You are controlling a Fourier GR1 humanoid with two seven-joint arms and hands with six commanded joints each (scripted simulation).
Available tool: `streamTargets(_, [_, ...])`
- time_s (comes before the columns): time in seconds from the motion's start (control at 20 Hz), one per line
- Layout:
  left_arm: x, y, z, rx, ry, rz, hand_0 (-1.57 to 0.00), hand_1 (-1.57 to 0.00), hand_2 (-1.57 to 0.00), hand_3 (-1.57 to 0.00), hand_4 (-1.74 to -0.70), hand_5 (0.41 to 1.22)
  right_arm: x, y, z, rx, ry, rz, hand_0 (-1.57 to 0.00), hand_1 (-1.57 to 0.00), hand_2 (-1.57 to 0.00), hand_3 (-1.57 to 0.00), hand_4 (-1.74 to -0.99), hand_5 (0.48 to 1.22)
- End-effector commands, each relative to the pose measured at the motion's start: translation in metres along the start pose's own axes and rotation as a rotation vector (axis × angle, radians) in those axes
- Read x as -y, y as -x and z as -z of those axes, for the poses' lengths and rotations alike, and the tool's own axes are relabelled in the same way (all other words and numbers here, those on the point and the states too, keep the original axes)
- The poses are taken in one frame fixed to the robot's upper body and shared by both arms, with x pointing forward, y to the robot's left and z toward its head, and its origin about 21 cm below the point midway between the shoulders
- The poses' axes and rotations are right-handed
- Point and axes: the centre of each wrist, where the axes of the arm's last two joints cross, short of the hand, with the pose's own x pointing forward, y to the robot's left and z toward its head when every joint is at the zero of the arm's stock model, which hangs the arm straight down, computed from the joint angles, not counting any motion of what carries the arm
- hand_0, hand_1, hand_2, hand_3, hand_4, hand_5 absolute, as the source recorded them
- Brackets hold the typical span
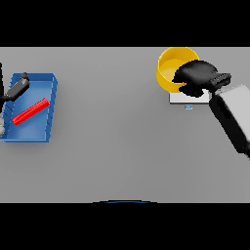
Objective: Pick up the red beaker and tilt it to pour out 1 green nut into yellow bowl. Pick up the yellow bowl and place it on the metallic measuring scale.
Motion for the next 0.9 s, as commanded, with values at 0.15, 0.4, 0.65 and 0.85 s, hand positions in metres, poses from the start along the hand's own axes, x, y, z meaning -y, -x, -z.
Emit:
streamTargets(0.15, [0.000, 0.000, 0.001, -0.005, 0.003, 0.010, 0.00, 0.00, 0.00, 0.00, -0.73, 0.691, -0.008, 0.028, 0.003, -0.056, 0.020, 0.049, -1.57, -1.57, -1.51, -1.18, -1.741, 1.221])
streamTargets(0.4, [-0.001, -0.003, 0.001, 0.006, -0.007, 0.009, 0.00, 0.00, 0.00, 0.00, -0.72, 0.681, -0.034, 0.049, 0.009, -0.131, 0.014, 0.071, -1.57, -1.57, -1.42, -1.31, -1.741, 1.221])
streamTargets(0.65, [0.000, 0.001, 0.002, -0.007, -0.010, 0.005, 0.00, 0.00, 0.00, 0.00, -0.72, 0.676, -0.048, 0.059, 0.014, -0.140, -0.006, 0.111, -1.57, -1.57, -1.38, -1.33, -1.741, 1.221])
streamTargets(0.85, [-0.002, -0.001, 0.002, 0.001, -0.015, 0.013, 0.00, 0.00, 0.00, 0.00, -0.72, 0.671, -0.055, 0.064, 0.016, -0.110, 0.003, 0.136, -1.56, -1.57, -1.34, -1.44, -1.741, 1.221])
